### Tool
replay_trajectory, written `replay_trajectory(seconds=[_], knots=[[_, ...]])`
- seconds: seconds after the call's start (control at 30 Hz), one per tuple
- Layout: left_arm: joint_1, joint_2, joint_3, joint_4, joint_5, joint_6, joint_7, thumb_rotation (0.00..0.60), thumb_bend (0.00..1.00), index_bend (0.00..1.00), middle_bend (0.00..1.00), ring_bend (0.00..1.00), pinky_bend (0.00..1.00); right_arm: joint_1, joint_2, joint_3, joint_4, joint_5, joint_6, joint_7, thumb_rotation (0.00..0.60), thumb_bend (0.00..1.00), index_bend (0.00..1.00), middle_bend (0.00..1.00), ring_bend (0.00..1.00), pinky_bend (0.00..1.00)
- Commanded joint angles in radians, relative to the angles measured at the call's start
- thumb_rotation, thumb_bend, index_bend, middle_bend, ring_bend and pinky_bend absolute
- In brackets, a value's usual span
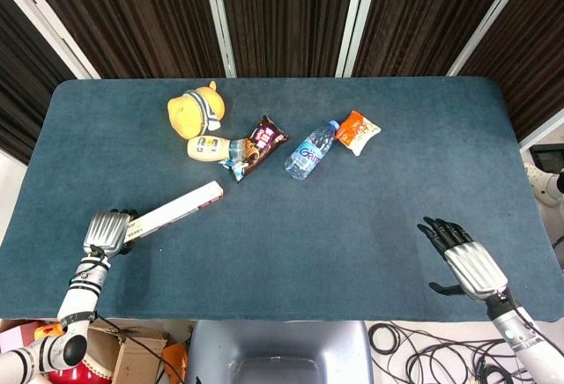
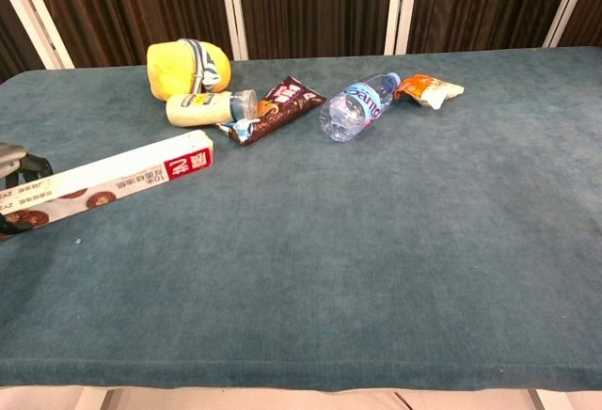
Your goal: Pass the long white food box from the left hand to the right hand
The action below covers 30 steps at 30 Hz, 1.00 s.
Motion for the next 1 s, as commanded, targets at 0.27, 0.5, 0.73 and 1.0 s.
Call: replay_trajectory(seconds=[0.27,0.5,0.73,1.0], knots=[[0.034,0.048,0.039,-0.022,0.154,0.013,-0.161,0.6,0.35,0.58,0.61,0.52,0.93,0.013,-0.014,0.01,0.009,0.013,-0.023,-0.011,0.6,0.06,0.0,0.0,0.0,0.11],[0.027,0.14,0.096,-0.16,0.291,-0.013,-0.209,0.6,0.35,0.58,0.61,0.52,0.93,0.061,-0.028,0.057,0.001,0.035,-0.051,-0.005,0.6,0.06,0.0,0.0,0.0,0.11],[0.0,0.165,0.11,-0.298,0.325,-0.041,-0.104,0.6,0.35,0.58,0.61,0.52,0.93,0.145,-0.041,0.11,-0.033,0.028,-0.1,0.046,0.6,0.06,0.0,0.0,0.0,0.11],[-0.053,0.175,0.076,-0.46,0.268,-0.076,0.064,0.6,0.35,0.58,0.61,0.52,0.93,0.277,-0.042,0.156,-0.067,0.06,-0.258,0.143,0.6,0.06,0.0,0.0,0.0,0.11]])
